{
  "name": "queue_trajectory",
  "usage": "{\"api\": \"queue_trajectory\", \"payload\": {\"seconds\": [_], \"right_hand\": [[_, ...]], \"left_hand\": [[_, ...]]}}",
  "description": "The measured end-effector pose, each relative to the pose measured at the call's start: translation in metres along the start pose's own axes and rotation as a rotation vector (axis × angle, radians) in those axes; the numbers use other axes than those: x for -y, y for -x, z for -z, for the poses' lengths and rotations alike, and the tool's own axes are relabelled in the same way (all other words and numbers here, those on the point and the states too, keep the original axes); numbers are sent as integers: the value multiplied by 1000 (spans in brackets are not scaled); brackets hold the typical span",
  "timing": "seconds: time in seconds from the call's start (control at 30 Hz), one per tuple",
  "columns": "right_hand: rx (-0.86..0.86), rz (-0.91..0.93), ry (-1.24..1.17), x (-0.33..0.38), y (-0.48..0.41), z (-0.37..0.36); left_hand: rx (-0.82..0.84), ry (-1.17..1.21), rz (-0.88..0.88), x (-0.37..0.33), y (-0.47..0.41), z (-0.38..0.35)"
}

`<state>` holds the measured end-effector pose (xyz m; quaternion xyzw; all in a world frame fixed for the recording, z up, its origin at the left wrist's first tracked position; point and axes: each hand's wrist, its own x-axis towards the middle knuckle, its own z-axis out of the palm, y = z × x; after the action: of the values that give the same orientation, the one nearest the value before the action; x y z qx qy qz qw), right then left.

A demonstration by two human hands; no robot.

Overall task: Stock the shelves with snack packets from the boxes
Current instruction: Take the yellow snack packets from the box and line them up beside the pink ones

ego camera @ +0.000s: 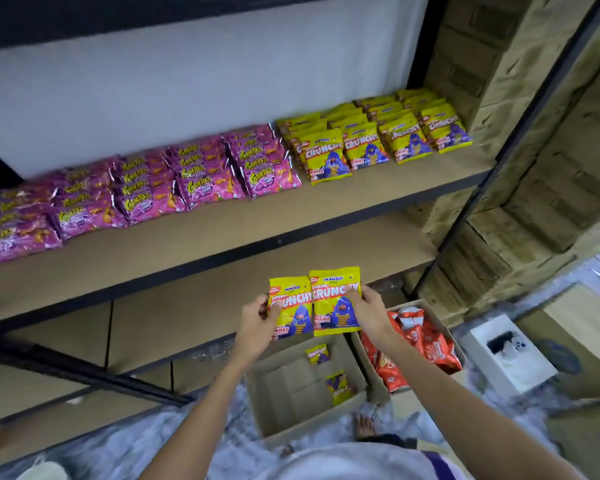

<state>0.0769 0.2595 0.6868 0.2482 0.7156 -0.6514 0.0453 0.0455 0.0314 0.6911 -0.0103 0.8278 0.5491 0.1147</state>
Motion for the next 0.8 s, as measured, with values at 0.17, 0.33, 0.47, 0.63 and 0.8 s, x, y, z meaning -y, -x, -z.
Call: {"api": "queue_trajectory", "payload": {"seconds": [0.17, 0.33, 0.47, 0.63, 0.8], "right_hand": [[5, 82, -63, 36, -10, -6], [-41, 158, -209, 71, -24, -12], [-66, 201, -256, 89, -40, -11], [-55, 247, -241, 110, -60, 0], [-56, 279, -228, 135, -89, 20]], "left_hand": [[8, 4, -100, -37, -20, 19], [10, 11, -197, -67, -45, 38], [19, -6, -224, -86, -62, 45], [-9, -26, -283, -111, -86, 40], [-64, -94, -331, -136, -115, 26]]}}
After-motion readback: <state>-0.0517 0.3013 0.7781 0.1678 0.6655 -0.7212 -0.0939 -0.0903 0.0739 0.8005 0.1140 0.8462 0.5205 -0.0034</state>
